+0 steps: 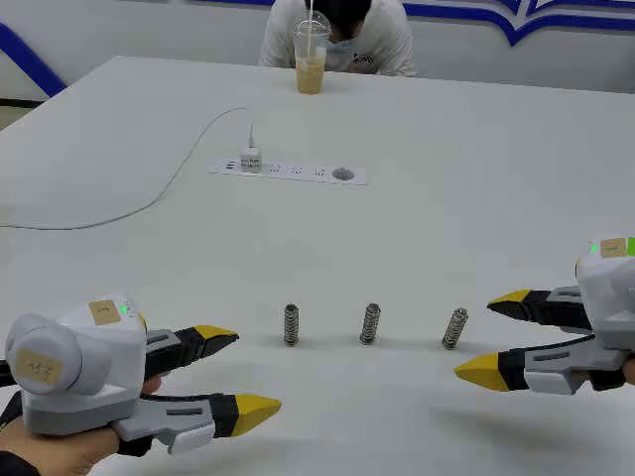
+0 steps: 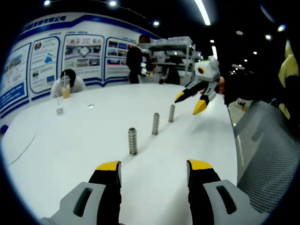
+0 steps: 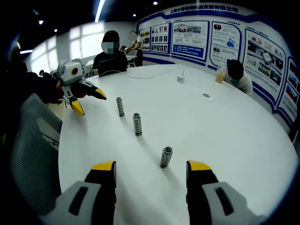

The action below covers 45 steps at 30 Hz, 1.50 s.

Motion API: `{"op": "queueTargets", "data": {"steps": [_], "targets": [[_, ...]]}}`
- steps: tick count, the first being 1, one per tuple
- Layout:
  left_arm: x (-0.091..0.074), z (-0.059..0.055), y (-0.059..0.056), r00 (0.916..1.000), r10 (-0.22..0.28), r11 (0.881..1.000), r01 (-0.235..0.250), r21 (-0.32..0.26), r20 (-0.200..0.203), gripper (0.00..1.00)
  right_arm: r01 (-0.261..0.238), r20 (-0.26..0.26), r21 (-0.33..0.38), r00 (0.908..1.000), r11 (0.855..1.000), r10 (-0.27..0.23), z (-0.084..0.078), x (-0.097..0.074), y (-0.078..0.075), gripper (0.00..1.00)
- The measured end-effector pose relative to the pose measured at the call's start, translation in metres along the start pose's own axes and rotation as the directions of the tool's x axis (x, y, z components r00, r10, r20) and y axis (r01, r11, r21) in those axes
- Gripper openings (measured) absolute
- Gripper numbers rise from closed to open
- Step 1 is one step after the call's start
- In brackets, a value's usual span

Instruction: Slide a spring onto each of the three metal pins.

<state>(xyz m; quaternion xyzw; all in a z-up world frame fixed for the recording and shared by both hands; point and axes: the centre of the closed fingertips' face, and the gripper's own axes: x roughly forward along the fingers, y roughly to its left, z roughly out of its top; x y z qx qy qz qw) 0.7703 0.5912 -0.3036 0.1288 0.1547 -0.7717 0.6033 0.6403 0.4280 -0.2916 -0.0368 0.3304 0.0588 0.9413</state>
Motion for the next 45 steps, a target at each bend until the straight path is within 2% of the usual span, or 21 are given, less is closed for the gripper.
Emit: {"op": "queueTargets", "data": {"steps": [9,18,34,45], "targets": [[-0.001,-0.002,-0.001,1.0,0.004,1.0,-0.004,-0.007,0.001,0.58,0.017,0.031,0.032,0.9993,0.999,-0.018,-0.004,-0.006,0.004,0.62],[-0.001,-0.003,-0.002,1.0,0.007,1.0,-0.007,-0.016,0.004,0.58,0.028,0.075,0.025,0.9967,0.999,-0.03,-0.004,-0.012,0.009,0.62],[-0.003,-0.004,-0.006,0.9999,0.013,1.0,-0.013,-0.025,0.008,0.58,0.048,0.095,0.038,0.9941,0.998,-0.052,-0.012,-0.016,0.012,0.62],[-0.004,-0.008,-0.008,0.9999,0.017,0.999,-0.017,-0.033,0.003,0.58,0.038,0.086,0.035,0.9954,0.999,-0.041,-0.015,-0.011,0.016,0.62]]}}
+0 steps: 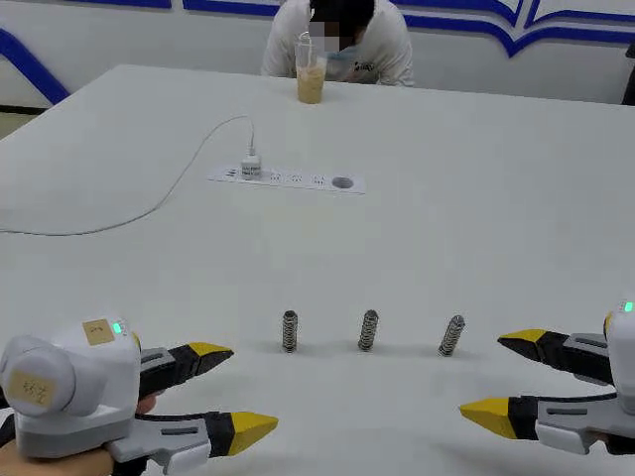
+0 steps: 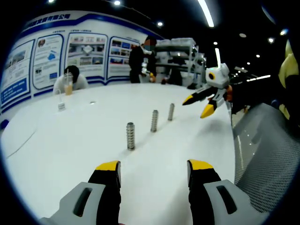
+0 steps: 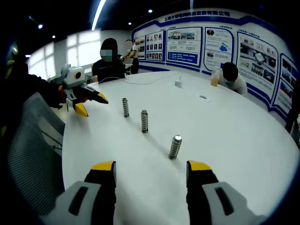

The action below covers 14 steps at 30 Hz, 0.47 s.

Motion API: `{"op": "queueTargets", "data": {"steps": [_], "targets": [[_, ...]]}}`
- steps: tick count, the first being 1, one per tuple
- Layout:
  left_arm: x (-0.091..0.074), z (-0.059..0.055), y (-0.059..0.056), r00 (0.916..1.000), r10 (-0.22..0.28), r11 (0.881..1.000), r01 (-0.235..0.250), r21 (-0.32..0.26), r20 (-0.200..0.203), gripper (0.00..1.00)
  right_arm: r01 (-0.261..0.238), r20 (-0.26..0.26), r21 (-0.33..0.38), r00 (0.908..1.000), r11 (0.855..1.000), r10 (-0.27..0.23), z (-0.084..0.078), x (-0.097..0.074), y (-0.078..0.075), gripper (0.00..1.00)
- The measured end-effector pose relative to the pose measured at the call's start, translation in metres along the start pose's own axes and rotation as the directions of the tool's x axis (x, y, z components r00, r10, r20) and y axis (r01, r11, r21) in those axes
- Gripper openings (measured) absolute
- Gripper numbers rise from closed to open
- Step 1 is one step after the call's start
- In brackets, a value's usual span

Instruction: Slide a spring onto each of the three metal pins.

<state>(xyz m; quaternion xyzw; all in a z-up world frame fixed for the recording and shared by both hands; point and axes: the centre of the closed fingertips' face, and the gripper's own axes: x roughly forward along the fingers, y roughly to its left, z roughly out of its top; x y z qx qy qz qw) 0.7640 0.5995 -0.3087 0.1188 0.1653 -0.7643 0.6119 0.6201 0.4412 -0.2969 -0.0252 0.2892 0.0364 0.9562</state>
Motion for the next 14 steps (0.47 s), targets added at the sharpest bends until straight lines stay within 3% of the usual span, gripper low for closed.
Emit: {"op": "queueTargets", "data": {"steps": [14], "targets": [[0.0002,0.0007,-0.0008,1.0,-0.001,1.0,0.001,0.0,-0.001,0.58,0.001,0.0,0.005,1.0,1.0,-0.001,-0.0027,0.0,-0.002,0.62]]}}
